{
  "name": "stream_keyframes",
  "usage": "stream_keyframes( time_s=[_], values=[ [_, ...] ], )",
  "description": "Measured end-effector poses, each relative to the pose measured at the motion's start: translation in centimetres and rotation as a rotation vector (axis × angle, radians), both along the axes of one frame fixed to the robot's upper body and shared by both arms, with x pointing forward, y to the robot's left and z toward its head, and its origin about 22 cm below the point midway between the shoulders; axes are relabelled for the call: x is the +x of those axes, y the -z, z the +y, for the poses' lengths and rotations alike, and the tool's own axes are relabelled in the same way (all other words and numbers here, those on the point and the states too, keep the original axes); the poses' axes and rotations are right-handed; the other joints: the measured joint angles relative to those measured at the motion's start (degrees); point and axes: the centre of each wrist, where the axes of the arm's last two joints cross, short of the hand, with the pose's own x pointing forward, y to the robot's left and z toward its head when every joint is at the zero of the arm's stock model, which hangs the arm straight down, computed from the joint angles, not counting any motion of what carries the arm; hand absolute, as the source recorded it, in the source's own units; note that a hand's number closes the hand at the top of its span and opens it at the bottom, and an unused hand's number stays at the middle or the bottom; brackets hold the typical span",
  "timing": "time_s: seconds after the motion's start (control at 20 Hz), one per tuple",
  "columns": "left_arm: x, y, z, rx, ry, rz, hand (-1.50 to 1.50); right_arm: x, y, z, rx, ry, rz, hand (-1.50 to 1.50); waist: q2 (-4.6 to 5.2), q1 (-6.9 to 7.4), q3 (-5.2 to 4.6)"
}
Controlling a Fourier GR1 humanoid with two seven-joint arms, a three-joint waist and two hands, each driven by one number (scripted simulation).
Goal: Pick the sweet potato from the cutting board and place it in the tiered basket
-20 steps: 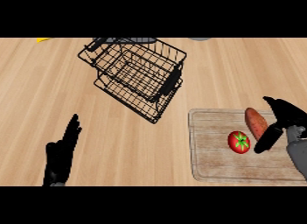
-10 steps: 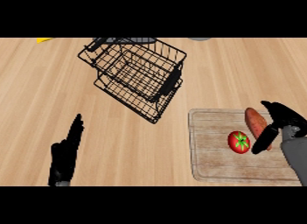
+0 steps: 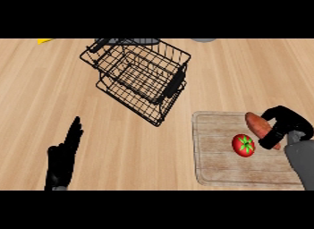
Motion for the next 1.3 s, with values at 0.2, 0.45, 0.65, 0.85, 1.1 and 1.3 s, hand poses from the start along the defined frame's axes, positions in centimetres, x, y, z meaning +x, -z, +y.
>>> stream_keyframes(
  time_s=[0.2, 0.45, 0.65, 0.85, 1.1, 1.3],
  values=[
    [0.0, 0.3, -0.1, 0.001, 0.003, 0.004, 0.00, -0.2, 0.6, 0.8, -0.059, -0.074, -0.045, 1.50, -0.14, -0.07, -0.20],
    [-0.1, 0.4, 0.3, 0.005, -0.004, 0.006, 0.00, -2.2, 1.5, 11.8, -0.099, -0.153, -0.111, 1.50, -0.54, -0.35, -0.42],
    [0.2, 0.2, 0.1, 0.000, -0.003, 0.011, 0.00, -5.4, 1.3, 19.5, -0.095, -0.179, -0.198, 1.50, -0.33, -0.02, -0.10],
    [-0.1, 0.4, -0.5, -0.004, -0.008, 0.007, 0.00, -8.1, -0.6, 23.2, -0.040, -0.187, -0.325, 1.50, -0.14, -0.03, 0.20],
    [-0.2, 0.4, 0.0, -0.004, -0.013, 0.016, 0.00, -10.2, -5.4, 24.4, 0.074, -0.148, -0.548, 1.50, -0.33, -0.60, 0.28],
    [-0.1, 0.4, 0.1, -0.002, -0.021, 0.019, 0.00, -11.7, -9.8, 24.5, 0.136, -0.124, -0.768, 1.50, -0.51, -0.94, 0.26]
  ],
)
